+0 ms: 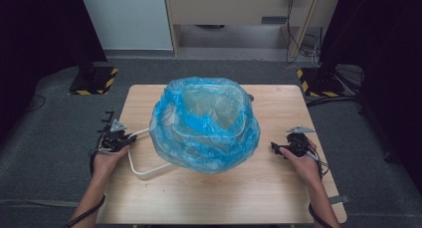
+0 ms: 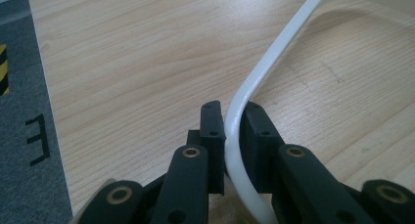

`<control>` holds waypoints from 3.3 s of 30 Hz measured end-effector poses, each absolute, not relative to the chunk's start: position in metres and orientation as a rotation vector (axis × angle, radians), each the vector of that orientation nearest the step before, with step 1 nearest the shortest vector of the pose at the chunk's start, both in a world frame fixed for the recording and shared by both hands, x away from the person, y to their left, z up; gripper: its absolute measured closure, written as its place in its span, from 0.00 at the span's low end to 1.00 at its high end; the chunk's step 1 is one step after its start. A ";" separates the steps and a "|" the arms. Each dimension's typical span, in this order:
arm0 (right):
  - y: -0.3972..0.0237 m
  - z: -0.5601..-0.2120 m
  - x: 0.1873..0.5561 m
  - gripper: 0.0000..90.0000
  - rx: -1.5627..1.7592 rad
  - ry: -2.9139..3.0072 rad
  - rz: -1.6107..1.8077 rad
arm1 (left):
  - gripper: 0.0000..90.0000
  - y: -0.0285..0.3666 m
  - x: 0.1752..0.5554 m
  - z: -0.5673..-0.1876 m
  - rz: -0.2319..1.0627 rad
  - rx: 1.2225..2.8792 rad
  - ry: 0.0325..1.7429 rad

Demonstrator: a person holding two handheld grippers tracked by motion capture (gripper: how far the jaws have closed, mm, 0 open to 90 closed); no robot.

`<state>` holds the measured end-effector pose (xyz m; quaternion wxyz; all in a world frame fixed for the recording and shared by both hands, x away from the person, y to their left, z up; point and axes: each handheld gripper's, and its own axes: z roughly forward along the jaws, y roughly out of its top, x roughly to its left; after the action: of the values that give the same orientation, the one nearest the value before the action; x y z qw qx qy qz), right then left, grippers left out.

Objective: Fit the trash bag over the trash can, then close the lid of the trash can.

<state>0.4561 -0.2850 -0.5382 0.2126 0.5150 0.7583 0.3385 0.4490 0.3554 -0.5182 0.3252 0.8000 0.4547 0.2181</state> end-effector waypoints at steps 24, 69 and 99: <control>-0.284 -0.538 0.456 0.12 1.424 2.106 0.928 | 0.89 0.364 0.447 -0.479 0.579 2.066 1.136; -0.283 -0.538 0.457 0.12 1.425 2.106 0.920 | 0.89 0.382 0.432 -0.439 0.614 2.056 1.057; -0.282 -0.539 0.458 0.12 1.421 2.104 0.917 | 0.89 0.423 0.394 -0.374 0.673 1.963 1.009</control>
<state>0.4577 -0.2823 -0.5386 0.2192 0.5137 0.7604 0.3314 0.3942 0.4232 -0.3737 0.4053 0.7777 0.3997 0.2668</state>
